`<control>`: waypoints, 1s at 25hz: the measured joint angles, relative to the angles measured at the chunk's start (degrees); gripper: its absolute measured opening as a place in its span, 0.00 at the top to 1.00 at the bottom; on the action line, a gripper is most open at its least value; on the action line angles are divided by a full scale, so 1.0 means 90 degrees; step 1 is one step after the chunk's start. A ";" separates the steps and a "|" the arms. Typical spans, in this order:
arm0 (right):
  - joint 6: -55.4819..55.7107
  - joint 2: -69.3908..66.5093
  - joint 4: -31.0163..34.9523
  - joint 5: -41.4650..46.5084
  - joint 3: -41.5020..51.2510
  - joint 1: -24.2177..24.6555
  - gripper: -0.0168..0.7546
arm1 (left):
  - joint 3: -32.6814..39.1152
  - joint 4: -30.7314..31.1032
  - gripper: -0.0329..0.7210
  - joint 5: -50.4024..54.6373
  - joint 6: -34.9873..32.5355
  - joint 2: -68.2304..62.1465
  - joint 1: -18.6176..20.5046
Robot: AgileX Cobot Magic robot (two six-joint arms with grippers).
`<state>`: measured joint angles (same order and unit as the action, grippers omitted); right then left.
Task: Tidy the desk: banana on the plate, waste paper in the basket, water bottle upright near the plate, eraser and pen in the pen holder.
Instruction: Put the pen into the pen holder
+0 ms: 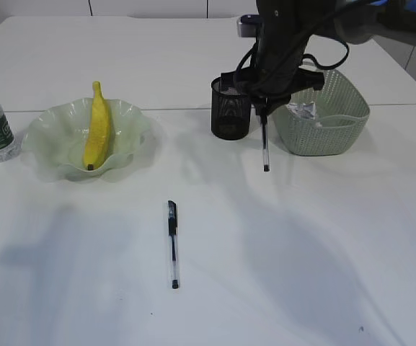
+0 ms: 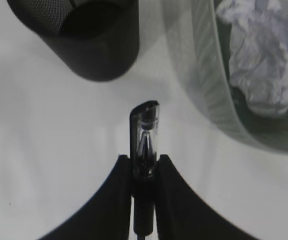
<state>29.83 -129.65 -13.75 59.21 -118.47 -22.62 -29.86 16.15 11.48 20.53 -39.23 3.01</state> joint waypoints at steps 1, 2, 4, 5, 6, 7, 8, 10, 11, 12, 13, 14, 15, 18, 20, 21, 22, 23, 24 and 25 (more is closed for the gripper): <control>-0.0016 0.0000 -0.0104 -0.0016 -0.0130 0.0000 0.87 | 0.0000 0.0000 0.99 0.0000 0.0000 0.0000 0.0000; -0.0020 0.0000 -0.0216 -0.0093 -0.0252 0.0000 0.87 | 0.0000 0.0000 0.99 0.0000 0.0000 0.0000 0.0000; -0.0030 0.0000 -0.0414 -0.0270 -0.0439 0.0000 0.87 | 0.0000 0.0000 0.99 0.0000 0.0000 0.0000 0.0000; -0.0035 0.0000 -0.0479 -0.0417 -0.0557 0.0000 0.87 | 0.0000 0.0000 0.99 0.0000 0.0000 0.0000 0.0000; -0.0035 0.0000 -0.0520 -0.0594 -0.0635 0.0000 0.87 | 0.0000 0.0000 0.99 0.0000 0.0000 0.0000 0.0000; -0.0035 0.0000 -0.0551 -0.0819 -0.0679 0.0000 0.87 | 0.0000 0.0000 0.99 0.0000 0.0000 0.0000 0.0000; -0.0035 0.0000 -0.0596 -0.1019 -0.0719 0.0000 0.87 | 0.0000 0.0000 0.99 0.0000 0.0000 0.0000 0.0000; -0.0035 -0.0013 -0.0689 -0.1506 -0.0754 0.0000 0.87 | 0.0000 0.0014 0.99 0.0000 0.0000 0.0000 0.0000; -0.0045 -0.0025 -0.0770 -0.1693 -0.0766 0.0000 0.87 | 0.0000 0.0029 0.99 0.0000 0.0000 0.0000 0.0000; -0.0045 -0.0025 -0.0848 -0.1893 -0.0766 0.0000 0.87 | 0.0000 0.0050 0.99 0.0000 0.0000 0.0000 0.0000; -0.0045 -0.0037 -0.0978 -0.2066 -0.0766 0.0000 0.87 | 0.0000 0.0071 0.99 0.0000 0.0000 0.0000 0.0000; -0.0045 -0.0037 -0.1114 -0.2228 -0.0766 0.0000 0.87 | 0.0000 0.0076 0.99 0.0000 0.0000 0.0000 0.0000; -0.0045 -0.0050 -0.1244 -0.2369 -0.0766 0.0000 0.87 | 0.0000 0.0074 0.99 0.0000 0.0000 0.0000 0.0000; -0.0045 -0.0064 -0.1565 -0.2835 -0.0766 0.0028 0.87 | 0.0000 0.0074 0.99 0.0000 0.0000 0.0000 0.0000; -0.0049 -0.0073 -0.1621 -0.3179 -0.0766 0.0113 0.87 | 0.0000 0.0074 0.99 0.0000 0.0000 0.0000 0.0000; -0.0049 -0.0073 -0.1621 -0.3358 -0.0766 0.0172 0.87 | 0.0000 0.0074 0.99 0.0000 0.0000 0.0000 0.0000; -0.0049 -0.0073 -0.1635 -0.3497 -0.0766 0.0234 0.87 | 0.0000 0.0074 0.99 0.0000 0.0000 0.0000 0.0000; -0.0018 -0.0073 -0.1635 -0.3646 -0.0766 0.0321 0.87 | 0.0000 0.0074 0.99 0.0000 0.0000 0.0000 0.0000; 0.0032 -0.0088 -0.1635 -0.3884 -0.0766 0.0408 0.87 | 0.0000 0.0079 0.99 0.0000 0.0000 0.0000 0.0000; 0.0075 -0.0111 -0.1635 -0.4061 -0.0766 0.0491 0.87 | 0.0000 0.0079 0.99 0.0000 0.0000 0.0000 0.0000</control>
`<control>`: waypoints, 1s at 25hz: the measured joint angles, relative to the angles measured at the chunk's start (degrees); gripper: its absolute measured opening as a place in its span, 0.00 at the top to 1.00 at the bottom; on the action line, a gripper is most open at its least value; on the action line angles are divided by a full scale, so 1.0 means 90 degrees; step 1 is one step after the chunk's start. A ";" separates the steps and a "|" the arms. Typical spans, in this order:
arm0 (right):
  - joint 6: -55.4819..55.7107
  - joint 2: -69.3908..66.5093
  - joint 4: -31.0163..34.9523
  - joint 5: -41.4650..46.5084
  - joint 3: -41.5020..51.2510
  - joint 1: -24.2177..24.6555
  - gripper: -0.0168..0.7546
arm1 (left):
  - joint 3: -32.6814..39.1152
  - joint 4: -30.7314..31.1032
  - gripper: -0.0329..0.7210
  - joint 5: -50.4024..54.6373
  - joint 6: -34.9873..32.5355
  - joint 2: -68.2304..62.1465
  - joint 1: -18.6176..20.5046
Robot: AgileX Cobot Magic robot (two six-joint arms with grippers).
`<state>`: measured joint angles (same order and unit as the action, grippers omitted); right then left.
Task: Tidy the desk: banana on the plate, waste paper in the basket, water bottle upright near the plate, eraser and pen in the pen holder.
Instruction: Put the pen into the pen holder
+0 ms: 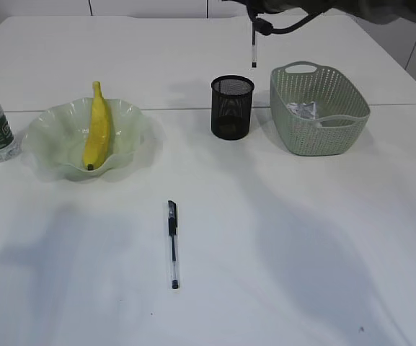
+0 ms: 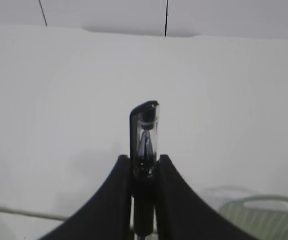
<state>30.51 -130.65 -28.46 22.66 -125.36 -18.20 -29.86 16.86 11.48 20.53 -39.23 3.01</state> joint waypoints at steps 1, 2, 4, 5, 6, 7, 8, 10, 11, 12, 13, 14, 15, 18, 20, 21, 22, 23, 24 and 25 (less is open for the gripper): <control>0.0080 -0.0033 0.0000 -0.0187 0.0000 0.0061 0.87 | 0.0000 0.0010 0.99 0.0000 0.0000 0.0000 0.0000; 0.0149 -0.0076 -0.0008 -0.0292 0.0000 0.0131 0.87 | 0.0000 0.0010 0.99 0.0000 0.0000 0.0000 0.0000; 0.0212 -0.0171 -0.0024 -0.0482 0.0000 0.0228 0.87 | 0.0000 0.0010 0.99 0.0000 0.0000 0.0000 0.0000; 0.0219 -0.0237 -0.0024 -0.0583 0.0000 0.0233 0.87 | 0.0000 0.0010 0.99 0.0000 0.0000 0.0000 0.0000; 0.0219 -0.0302 -0.0029 -0.0712 0.0000 0.0249 0.87 | 0.0000 0.0010 0.99 0.0000 0.0000 0.0000 0.0000; 0.0235 -0.0365 -0.0029 -0.0838 0.0000 0.0249 0.87 | 0.0000 0.0014 0.99 0.0000 0.0000 0.0000 0.0000; 0.0260 -0.0445 -0.0040 -0.0984 0.0000 0.0249 0.87 | 0.0000 0.0014 0.99 0.0000 0.0000 0.0000 0.0000; 0.0326 -0.0600 -0.0044 -0.1231 0.0000 0.0249 0.87 | 0.0000 0.0014 0.99 0.0000 0.0000 0.0000 0.0000; 0.0358 -0.0684 -0.0044 -0.1298 0.0000 0.0249 0.87 | 0.0000 0.0014 0.99 0.0000 0.0000 0.0000 0.0000; 0.0374 -0.0753 -0.0044 -0.1367 0.0000 0.0249 0.87 | 0.0000 0.0014 0.99 0.0000 0.0000 0.0000 0.0000; 0.0384 -0.0812 -0.0054 -0.1450 0.0000 0.0249 0.87 | 0.0000 0.0014 0.99 0.0000 0.0000 0.0000 0.0000; 0.0397 -0.0845 -0.0054 -0.1537 0.0000 0.0261 0.87 | 0.0000 0.0014 0.99 0.0000 0.0000 0.0000 0.0000; 0.0409 -0.0893 -0.0091 -0.1661 0.0000 0.0265 0.87 | 0.0000 0.0014 0.99 0.0000 0.0000 0.0000 0.0000; 0.0409 -0.1023 -0.0119 -0.2033 -0.0015 0.0279 0.87 | 0.0000 0.0014 0.99 0.0000 0.0000 0.0000 0.0000; 0.0409 -0.1166 -0.0144 -0.2249 -0.0024 0.0279 0.87 | 0.0000 0.0014 0.99 0.0000 0.0000 0.0000 0.0000; 0.0409 -0.1225 -0.0144 -0.2286 -0.0024 0.0279 0.87 | 0.0000 0.0014 0.99 0.0000 0.0000 0.0000 0.0000; 0.0409 -0.1284 -0.0153 -0.2333 -0.0024 0.0279 0.87 | 0.0000 0.0014 0.99 0.0000 0.0000 0.0000 0.0000; 0.0409 -0.1343 -0.0189 -0.2368 -0.0024 0.0292 0.87 | 0.0000 0.0014 0.99 0.0000 0.0000 0.0000 0.0000; 0.0420 -0.1368 -0.0234 -0.2457 -0.0024 0.0292 0.87 | 0.0000 0.0014 0.99 0.0000 0.0000 0.0000 0.0000; 0.0417 -0.1409 -0.0275 -0.2517 -0.0024 0.0304 0.87 | 0.0000 0.0014 0.99 0.0000 0.0000 0.0000 0.0000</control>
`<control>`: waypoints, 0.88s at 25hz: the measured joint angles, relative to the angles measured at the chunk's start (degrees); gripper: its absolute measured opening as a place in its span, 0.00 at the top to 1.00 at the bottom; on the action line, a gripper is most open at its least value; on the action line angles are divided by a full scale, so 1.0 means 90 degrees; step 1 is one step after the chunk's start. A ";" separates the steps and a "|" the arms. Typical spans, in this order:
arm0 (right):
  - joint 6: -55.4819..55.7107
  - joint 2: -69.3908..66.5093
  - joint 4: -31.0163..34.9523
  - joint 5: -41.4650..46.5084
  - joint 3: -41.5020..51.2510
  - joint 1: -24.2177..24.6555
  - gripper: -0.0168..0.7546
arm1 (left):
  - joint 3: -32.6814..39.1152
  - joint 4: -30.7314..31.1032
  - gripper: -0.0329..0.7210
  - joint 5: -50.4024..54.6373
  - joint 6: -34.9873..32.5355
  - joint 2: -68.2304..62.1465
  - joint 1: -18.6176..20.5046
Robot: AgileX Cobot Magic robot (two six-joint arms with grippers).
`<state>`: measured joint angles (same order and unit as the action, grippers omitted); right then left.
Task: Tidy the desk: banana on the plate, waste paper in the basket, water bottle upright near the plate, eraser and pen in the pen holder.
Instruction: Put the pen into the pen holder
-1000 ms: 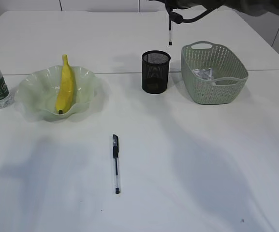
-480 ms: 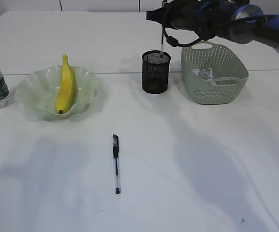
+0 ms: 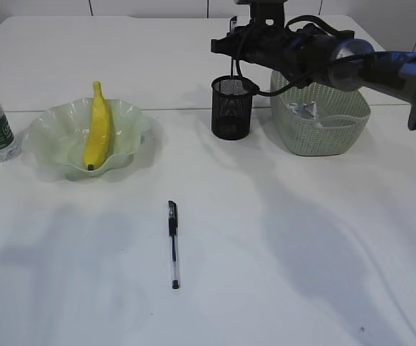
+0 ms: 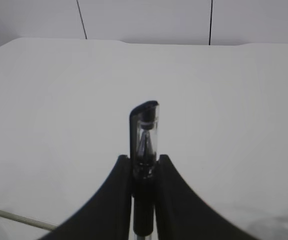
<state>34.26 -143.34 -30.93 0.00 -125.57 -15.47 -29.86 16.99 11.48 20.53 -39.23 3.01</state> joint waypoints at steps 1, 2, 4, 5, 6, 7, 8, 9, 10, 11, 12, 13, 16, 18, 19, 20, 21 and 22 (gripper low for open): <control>0.0000 -0.0043 -0.0029 -0.0107 0.0000 0.0011 0.87 | 0.0000 0.0000 0.99 0.0000 0.0000 0.0000 0.0000; 0.0006 -0.0070 -0.0058 -0.0200 0.0000 0.0027 0.87 | 0.0000 0.0000 0.99 0.0000 0.0000 0.0000 0.0000; 0.0006 -0.0125 -0.0106 -0.0316 0.0000 0.0030 0.87 | 0.0000 0.0000 0.99 0.0000 0.0000 0.0000 0.0000; 0.0016 -0.0161 -0.0106 -0.0352 0.0000 0.0030 0.87 | 0.0000 0.0000 0.99 0.0000 0.0000 0.0000 0.0000; 0.0016 -0.0171 -0.0106 -0.0382 -0.0005 0.0030 0.87 | 0.0000 0.0000 0.99 0.0000 0.0000 0.0000 0.0000; 0.0016 -0.0211 -0.0121 -0.0414 -0.0005 0.0041 0.87 | 0.0000 0.0000 0.99 0.0000 0.0000 0.0000 0.0000; 0.0016 -0.0231 -0.0149 -0.0443 -0.0005 0.0041 0.87 | 0.0000 0.0000 0.99 0.0000 0.0000 0.0000 0.0000; 0.0016 -0.0277 -0.0181 -0.0458 -0.0005 0.0041 0.87 | 0.0000 0.0000 0.99 0.0000 0.0000 0.0000 0.0000; 0.0016 -0.0302 -0.0189 -0.0471 -0.0005 0.0041 0.87 | 0.0000 0.0000 0.99 0.0000 0.0000 0.0000 0.0000; 0.0016 -0.0340 -0.0204 -0.0501 -0.0005 0.0041 0.87 | 0.0000 0.0000 0.99 0.0000 0.0000 0.0000 0.0000; 0.0016 -0.0373 -0.0218 -0.0530 -0.0005 0.0041 0.87 | 0.0000 0.0000 0.99 0.0000 0.0000 0.0000 0.0000; 0.0016 -0.0389 -0.0249 -0.0541 -0.0005 0.0041 0.87 | 0.0000 0.0000 0.99 0.0000 0.0000 0.0000 0.0000; 0.0016 -0.0389 -0.0433 -0.0609 -0.0005 0.0041 0.86 | 0.0000 0.0000 0.99 0.0000 0.0000 0.0000 0.0000; 0.0016 -0.0389 -0.0473 -0.0636 -0.0005 0.0056 0.84 | 0.0000 0.0000 0.99 0.0000 0.0000 0.0000 0.0000; 0.0016 -0.0389 -0.0488 -0.0640 -0.0005 0.0059 0.83 | 0.0000 0.0000 0.99 0.0000 0.0000 0.0000 0.0000; 0.0016 -0.0389 -0.0503 -0.0669 -0.0005 0.0070 0.81 | 0.0000 0.0000 0.99 0.0000 0.0000 0.0000 0.0000; 0.0016 -0.0389 -0.0503 -0.0692 -0.0005 0.0082 0.78 | 0.0000 0.0000 0.99 0.0000 0.0000 0.0000 0.0000; 0.0016 -0.0389 -0.0503 -0.0708 -0.0005 0.0109 0.75 | 0.0000 0.0000 0.99 0.0000 0.0000 0.0000 0.0000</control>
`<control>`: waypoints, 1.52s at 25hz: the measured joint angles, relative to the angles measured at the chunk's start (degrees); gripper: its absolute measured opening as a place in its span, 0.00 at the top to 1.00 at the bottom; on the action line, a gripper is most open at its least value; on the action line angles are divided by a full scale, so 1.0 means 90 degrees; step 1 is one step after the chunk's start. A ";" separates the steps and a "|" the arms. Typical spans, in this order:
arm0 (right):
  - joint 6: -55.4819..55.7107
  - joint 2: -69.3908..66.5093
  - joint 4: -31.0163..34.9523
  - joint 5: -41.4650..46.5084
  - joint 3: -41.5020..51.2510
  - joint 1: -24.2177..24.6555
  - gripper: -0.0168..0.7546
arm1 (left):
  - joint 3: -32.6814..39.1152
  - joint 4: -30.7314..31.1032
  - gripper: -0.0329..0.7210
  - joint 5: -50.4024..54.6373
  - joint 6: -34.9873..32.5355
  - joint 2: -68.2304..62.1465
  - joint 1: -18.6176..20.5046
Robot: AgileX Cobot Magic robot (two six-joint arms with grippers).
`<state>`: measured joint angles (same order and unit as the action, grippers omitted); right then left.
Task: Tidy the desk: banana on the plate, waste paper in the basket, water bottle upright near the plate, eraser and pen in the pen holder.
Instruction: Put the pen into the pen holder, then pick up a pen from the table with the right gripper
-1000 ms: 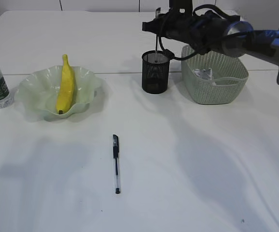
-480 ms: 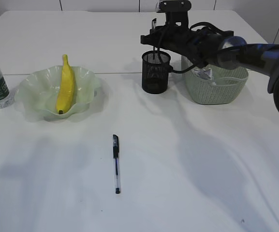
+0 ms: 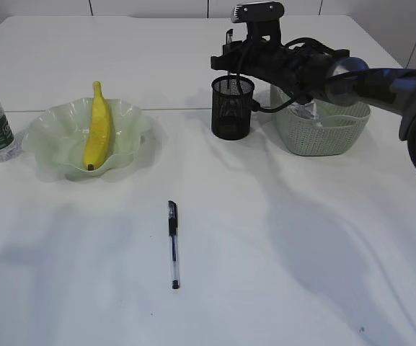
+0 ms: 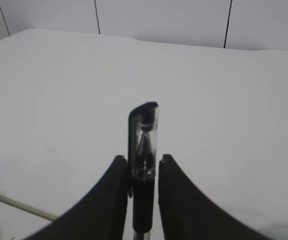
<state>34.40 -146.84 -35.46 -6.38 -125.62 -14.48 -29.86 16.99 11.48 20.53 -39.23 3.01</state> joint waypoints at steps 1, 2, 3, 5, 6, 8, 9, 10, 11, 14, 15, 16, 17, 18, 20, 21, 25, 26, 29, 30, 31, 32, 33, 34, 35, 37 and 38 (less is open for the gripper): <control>0.0000 0.0000 -0.0004 -0.0015 0.0000 0.0012 0.71 | 0.0000 0.0000 0.99 0.0000 0.0000 0.0000 0.0000; 0.0000 0.0000 -0.0004 -0.0029 0.0000 0.0022 0.67 | 0.0000 0.0000 0.99 0.0000 0.0000 0.0000 0.0000; 0.0000 0.0000 -0.0015 -0.0076 0.0000 0.0048 0.65 | 0.0000 0.0000 0.99 0.0000 0.0000 0.0000 0.0000; 0.0000 0.0000 -0.0015 -0.0130 0.0000 0.0077 0.61 | 0.0000 0.0000 0.99 0.0000 0.0000 0.0000 0.0000; 0.0000 0.0000 -0.0015 -0.0144 0.0000 0.0077 0.60 | 0.0000 0.0000 0.99 0.0000 0.0000 0.0000 0.0000; 0.0000 0.0000 -0.0015 -0.0165 0.0000 0.0080 0.59 | 0.0000 0.0000 0.99 0.0000 0.0000 0.0000 0.0000; 0.0000 0.0000 -0.0015 -0.0168 0.0000 0.0090 0.59 | 0.0000 0.0000 0.99 0.0000 0.0000 0.0000 0.0000; 0.0000 0.0000 -0.0015 -0.0168 0.0000 0.0090 0.59 | 0.0000 0.0000 0.99 0.0000 0.0000 0.0000 0.0000; 0.0000 0.0000 -0.0015 -0.0168 0.0000 0.0090 0.59 | 0.0000 0.0000 0.99 0.0000 0.0000 0.0000 0.0000; 0.0000 0.0014 -0.0015 -0.0173 0.0000 0.0090 0.59 | 0.0000 0.0000 0.99 0.0000 0.0000 0.0000 0.0000; 0.0000 0.0043 -0.0015 -0.0127 0.0000 0.0090 0.59 | 0.0000 0.0000 0.99 0.0000 0.0000 0.0000 0.0000; 0.0000 0.0077 -0.0015 -0.0055 -0.0012 0.0090 0.59 | 0.0000 0.0000 0.99 0.0000 0.0000 0.0000 0.0000; 0.0000 0.0143 -0.0015 0.0057 -0.0060 0.0090 0.59 | 0.0000 0.0000 0.99 0.0000 0.0000 0.0000 0.0000; 0.0000 0.0199 -0.0015 0.0178 -0.0096 0.0090 0.59 | 0.0000 0.0000 0.99 0.0000 0.0000 0.0000 0.0000; 0.0067 0.0348 -0.0015 0.0451 -0.0200 0.0093 0.59 | 0.0000 0.0000 0.99 0.0000 0.0000 0.0000 0.0000; 0.0137 0.0450 -0.0015 0.0587 -0.0243 0.0093 0.59 | 0.0000 0.0000 0.99 0.0000 0.0000 0.0000 0.0000; 0.0290 0.0849 0.0033 0.1189 -0.0274 0.0091 0.59 | 0.0000 0.0000 0.99 0.0000 0.0000 0.0000 0.0000; 0.0305 0.0934 0.0101 0.1378 -0.0274 0.0063 0.59 | 0.0000 0.0000 0.99 0.0000 0.0000 0.0000 0.0000; 0.0334 0.1207 0.0517 0.2202 -0.0274 0.0006 0.60 | 0.0000 0.0000 0.99 0.0000 0.0000 0.0000 0.0000; 0.0346 0.1308 0.0670 0.2454 -0.0274 -0.0022 0.61 | 0.0000 0.0000 0.99 0.0000 0.0000 0.0000 0.0000; 0.0346 0.1413 0.0816 0.2756 -0.0274 -0.0059 0.63 | 0.0000 0.0000 0.99 0.0000 0.0000 0.0000 0.0000; 0.0346 0.1501 0.0923 0.3040 -0.0274 -0.0104 0.64 | 0.0000 0.0000 0.99 0.0000 0.0000 0.0000 0.0000; 0.0333 0.1605 0.1005 0.3265 -0.0274 -0.0178 0.65 | 0.0000 0.0011 0.99 0.0000 0.0000 0.0000 0.0000; 0.0284 0.1709 0.1106 0.3516 -0.0274 -0.0235 0.66 | 0.0000 0.0025 0.99 0.0000 0.0000 0.0000 0.0000; 0.0183 0.1804 0.1221 0.3757 -0.0274 -0.0312 0.67 | 0.0000 0.0056 0.99 0.0000 0.0000 0.0000 0.0000; -0.0053 0.1967 0.1471 0.4155 -0.0274 -0.0474 0.68 | 0.0000 0.0159 0.99 0.0000 0.0000 0.0000 0.0000; -0.0211 0.2051 0.1598 0.4356 -0.0274 -0.0570 0.68 | 0.0000 0.0198 0.99 0.0000 0.0000 0.0000 0.0000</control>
<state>32.50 -128.38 -21.08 32.83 -128.09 -19.62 -29.86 18.76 11.48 20.53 -39.23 3.01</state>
